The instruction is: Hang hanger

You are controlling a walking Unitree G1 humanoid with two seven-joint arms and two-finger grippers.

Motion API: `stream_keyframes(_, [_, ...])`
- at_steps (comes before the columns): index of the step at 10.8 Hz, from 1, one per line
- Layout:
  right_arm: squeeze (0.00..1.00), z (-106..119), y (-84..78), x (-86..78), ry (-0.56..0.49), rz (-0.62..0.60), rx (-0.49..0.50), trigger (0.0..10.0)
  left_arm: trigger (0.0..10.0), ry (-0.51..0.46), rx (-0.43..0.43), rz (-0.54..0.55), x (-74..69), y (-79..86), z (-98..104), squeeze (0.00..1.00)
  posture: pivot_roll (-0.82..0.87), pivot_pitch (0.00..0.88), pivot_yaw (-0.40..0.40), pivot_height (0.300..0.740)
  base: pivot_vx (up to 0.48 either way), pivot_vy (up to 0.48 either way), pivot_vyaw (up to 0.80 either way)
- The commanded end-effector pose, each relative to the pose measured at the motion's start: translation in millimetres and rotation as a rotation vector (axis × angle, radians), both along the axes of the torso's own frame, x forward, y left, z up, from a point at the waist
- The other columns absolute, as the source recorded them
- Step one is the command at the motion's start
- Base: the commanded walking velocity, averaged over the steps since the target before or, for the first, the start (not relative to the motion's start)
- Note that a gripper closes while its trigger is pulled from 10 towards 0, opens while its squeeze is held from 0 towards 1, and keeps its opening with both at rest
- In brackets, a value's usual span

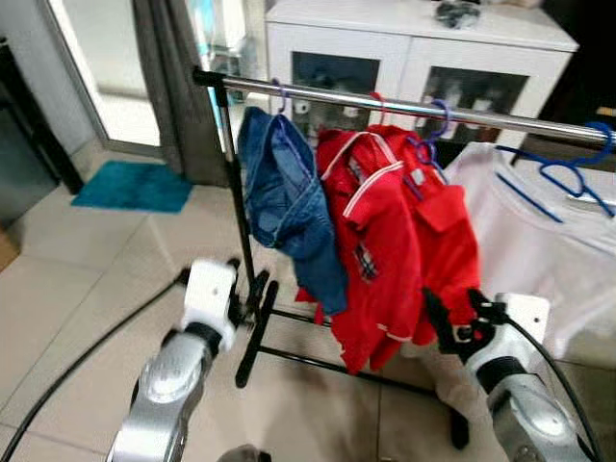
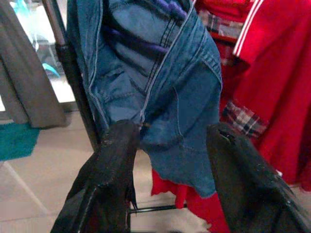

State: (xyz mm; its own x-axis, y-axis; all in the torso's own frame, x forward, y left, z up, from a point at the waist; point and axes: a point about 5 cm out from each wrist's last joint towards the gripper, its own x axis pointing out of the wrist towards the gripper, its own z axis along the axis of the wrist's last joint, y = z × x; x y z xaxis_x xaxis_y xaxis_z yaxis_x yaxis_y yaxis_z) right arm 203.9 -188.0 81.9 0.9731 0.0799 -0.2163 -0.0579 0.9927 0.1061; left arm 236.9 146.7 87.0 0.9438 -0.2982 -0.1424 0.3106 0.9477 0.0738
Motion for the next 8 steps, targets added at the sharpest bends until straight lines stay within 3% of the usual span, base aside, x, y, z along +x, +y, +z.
stream_keyframes(1, [0.0,0.1,-0.7,-0.1,-0.006,-0.008,0.002,10.0,10.0,-0.011,0.011,0.013,0.1,2.3,1.1,0.0,0.02,0.0,0.014,0.74,0.0,0.0,0.0])
stream_keyframes(8, [0.0,0.1,-0.7,-0.1,-0.006,-0.008,0.002,10.0,10.0,-0.011,0.011,0.013,0.1,2.3,1.1,0.0,0.02,0.0,0.014,0.74,0.0,0.0,0.0])
